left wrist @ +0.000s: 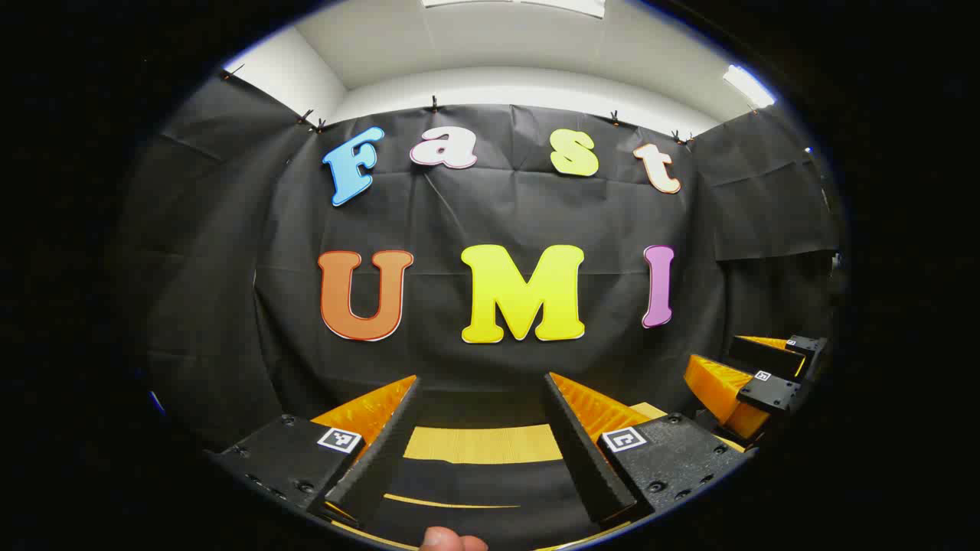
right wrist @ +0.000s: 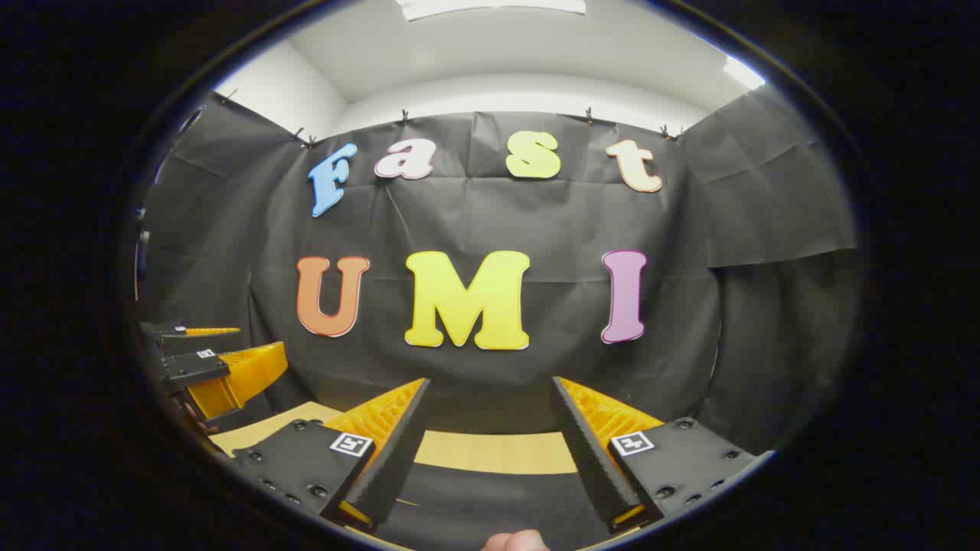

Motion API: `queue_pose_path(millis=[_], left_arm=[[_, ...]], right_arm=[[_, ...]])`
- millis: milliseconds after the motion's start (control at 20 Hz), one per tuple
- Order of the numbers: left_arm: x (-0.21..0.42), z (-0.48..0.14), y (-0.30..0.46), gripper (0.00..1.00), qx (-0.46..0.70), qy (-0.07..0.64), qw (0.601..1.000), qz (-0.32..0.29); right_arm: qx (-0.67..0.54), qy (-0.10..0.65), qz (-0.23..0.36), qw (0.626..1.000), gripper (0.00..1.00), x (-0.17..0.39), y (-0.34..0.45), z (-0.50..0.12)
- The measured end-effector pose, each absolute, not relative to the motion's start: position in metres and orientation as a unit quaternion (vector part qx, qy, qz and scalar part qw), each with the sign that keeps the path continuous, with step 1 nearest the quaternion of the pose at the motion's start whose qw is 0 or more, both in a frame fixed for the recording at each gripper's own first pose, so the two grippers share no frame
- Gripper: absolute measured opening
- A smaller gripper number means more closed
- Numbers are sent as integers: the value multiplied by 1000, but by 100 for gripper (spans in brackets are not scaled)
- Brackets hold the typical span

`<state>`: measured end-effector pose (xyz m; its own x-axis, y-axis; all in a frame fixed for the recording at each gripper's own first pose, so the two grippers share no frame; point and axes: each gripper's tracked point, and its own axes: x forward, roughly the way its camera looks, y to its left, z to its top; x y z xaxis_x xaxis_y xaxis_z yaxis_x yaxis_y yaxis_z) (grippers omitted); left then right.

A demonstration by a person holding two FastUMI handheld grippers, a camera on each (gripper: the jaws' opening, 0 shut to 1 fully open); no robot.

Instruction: Grasp the waist and the cuffs of the jeans and fold them to make the two legs overlap; first hold the waist and fold one-third of the jeans toward the cuffs, then hold the cuffs and fold the remaining one-third in the same direction to finish folding.

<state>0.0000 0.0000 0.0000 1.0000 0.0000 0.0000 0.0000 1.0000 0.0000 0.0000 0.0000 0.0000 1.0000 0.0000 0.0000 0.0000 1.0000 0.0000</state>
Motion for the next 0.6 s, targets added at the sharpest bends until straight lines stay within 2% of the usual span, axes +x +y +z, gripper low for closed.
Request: queue_pose_path(millis=[50,600], left_arm=[[-1,-1,1,98,0,1,1000,2],[7,-5,-6,98,-7,3,1000,2]], right_arm=[[-2,-1,-1,1000,95,0,0,0],[7,-10,-5,1000,96,-4,-12,9]])
